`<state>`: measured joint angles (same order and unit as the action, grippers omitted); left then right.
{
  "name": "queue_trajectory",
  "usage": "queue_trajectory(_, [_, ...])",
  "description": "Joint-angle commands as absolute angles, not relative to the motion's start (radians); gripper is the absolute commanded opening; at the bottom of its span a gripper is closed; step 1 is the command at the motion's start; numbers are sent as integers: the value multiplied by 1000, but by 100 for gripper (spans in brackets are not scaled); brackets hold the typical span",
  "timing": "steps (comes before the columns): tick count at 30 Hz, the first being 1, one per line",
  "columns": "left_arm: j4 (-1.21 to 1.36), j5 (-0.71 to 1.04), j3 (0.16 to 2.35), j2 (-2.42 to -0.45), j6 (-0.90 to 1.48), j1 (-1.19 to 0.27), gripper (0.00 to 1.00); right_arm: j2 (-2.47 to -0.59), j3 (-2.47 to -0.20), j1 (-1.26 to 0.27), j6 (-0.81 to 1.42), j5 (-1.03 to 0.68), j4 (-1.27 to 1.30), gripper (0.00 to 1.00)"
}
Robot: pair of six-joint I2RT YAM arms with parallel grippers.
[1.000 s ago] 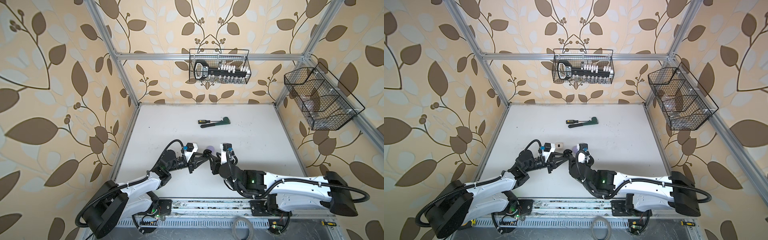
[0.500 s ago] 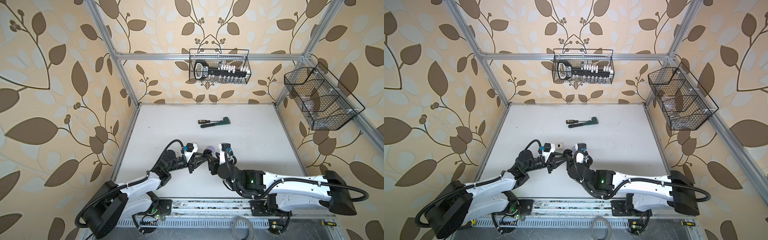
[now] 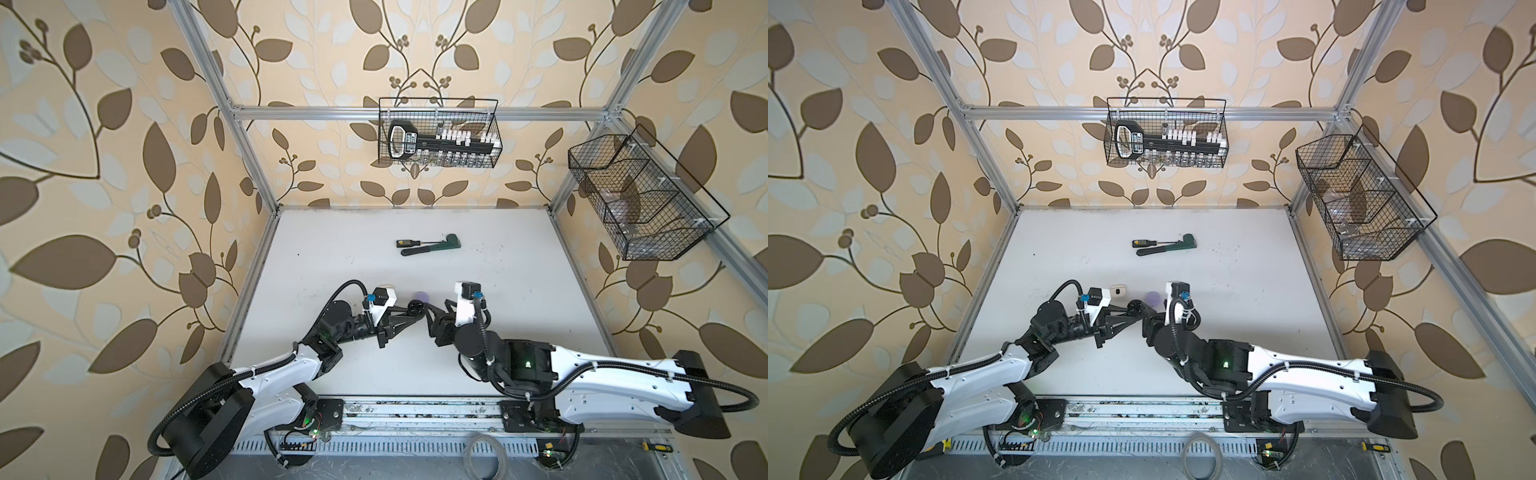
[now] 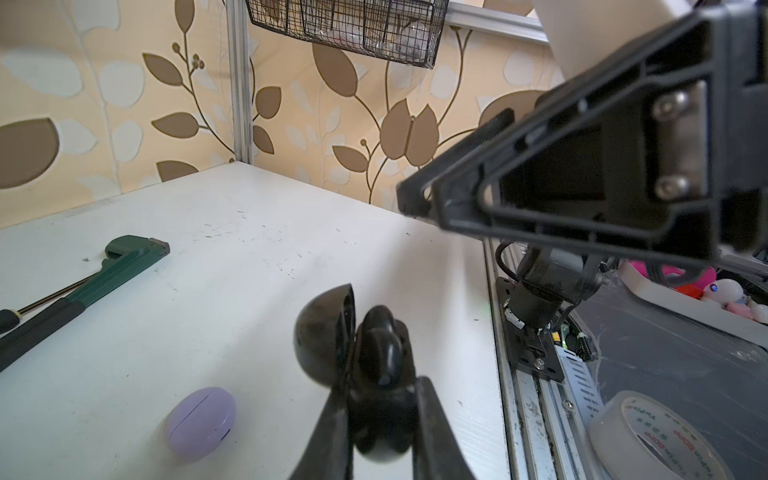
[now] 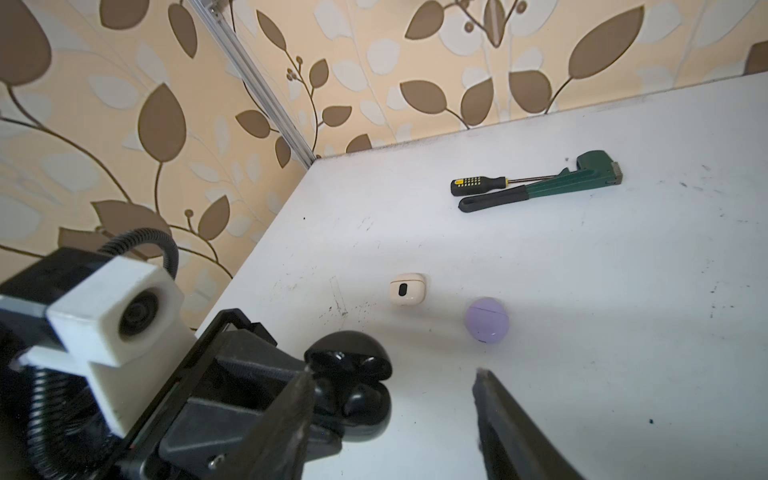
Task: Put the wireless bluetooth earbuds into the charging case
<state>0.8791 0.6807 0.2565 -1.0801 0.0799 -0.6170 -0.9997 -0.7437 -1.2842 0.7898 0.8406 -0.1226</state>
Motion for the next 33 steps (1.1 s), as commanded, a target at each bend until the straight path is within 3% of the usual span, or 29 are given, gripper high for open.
queue_trajectory(1, [910,729,263,-1049,50,-632,0,-922,-659,-1225,778,818,-118,64])
queue_trajectory(7, [905,783,265,-1023,24,-650,0,-864,-555,-1004,773,565,-41,65])
queue_trajectory(11, [916,825,272,-1042,12,-666,0,-874,-515,-937,761,460,29,66])
queue_trajectory(21, [912,881,302,-1095,0,-701,0,-964,-494,-927,724,271,227,65])
queue_trajectory(33, [912,862,298,-1095,-8,-702,0,-1004,-495,-962,709,263,256,63])
